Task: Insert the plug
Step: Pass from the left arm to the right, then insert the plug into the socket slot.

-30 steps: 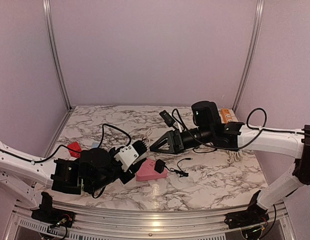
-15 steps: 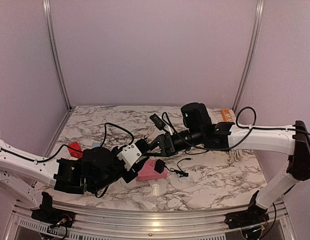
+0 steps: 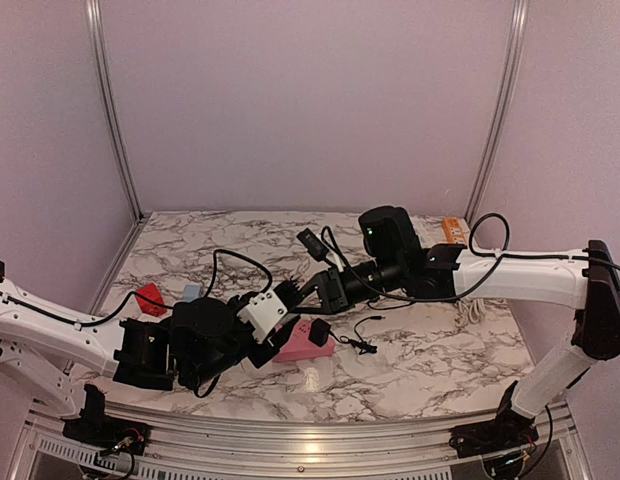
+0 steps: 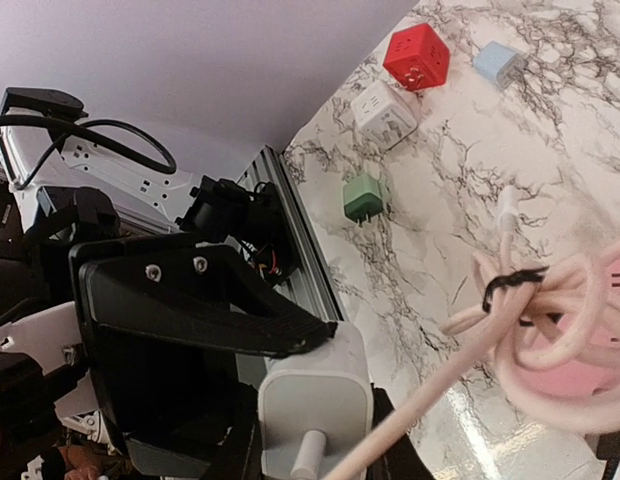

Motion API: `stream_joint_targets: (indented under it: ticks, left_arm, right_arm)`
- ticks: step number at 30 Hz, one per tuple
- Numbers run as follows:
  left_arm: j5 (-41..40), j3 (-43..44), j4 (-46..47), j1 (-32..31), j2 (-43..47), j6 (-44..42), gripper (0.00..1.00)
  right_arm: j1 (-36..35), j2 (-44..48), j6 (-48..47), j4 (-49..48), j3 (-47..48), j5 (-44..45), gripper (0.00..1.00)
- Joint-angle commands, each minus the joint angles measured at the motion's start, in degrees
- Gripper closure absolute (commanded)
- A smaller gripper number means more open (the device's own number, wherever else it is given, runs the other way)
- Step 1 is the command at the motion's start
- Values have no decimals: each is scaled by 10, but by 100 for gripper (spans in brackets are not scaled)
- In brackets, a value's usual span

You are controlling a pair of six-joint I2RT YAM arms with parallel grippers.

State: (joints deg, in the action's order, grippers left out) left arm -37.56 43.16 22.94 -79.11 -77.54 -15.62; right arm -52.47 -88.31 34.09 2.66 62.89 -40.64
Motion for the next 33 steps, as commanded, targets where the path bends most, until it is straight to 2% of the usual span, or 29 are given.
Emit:
stream_joint_targets:
  ticks: [1,5,8,14,22,33]
  left_arm:
    - [-15,11,27,-3,-1,7,35]
    - [-13,-5,37,-3,12,25,12]
    - [-9,-18,41,-3,25,45,2]
    - [6,-49,41,-1,53,108,1]
    - [20,-101,44,21,96,270,1]
    - [32,-186,45,66,177,459,1]
  right_arm:
    - [-3,2,-19,9,24,13,100]
    - [6,2,-45,20,24,21,100]
    - [23,0,-67,32,22,32,100]
    - [58,-18,-159,81,35,81,100]
    - [65,-83,-322,135,86,146,100]
    - [64,-164,-384,147,149,171,100]
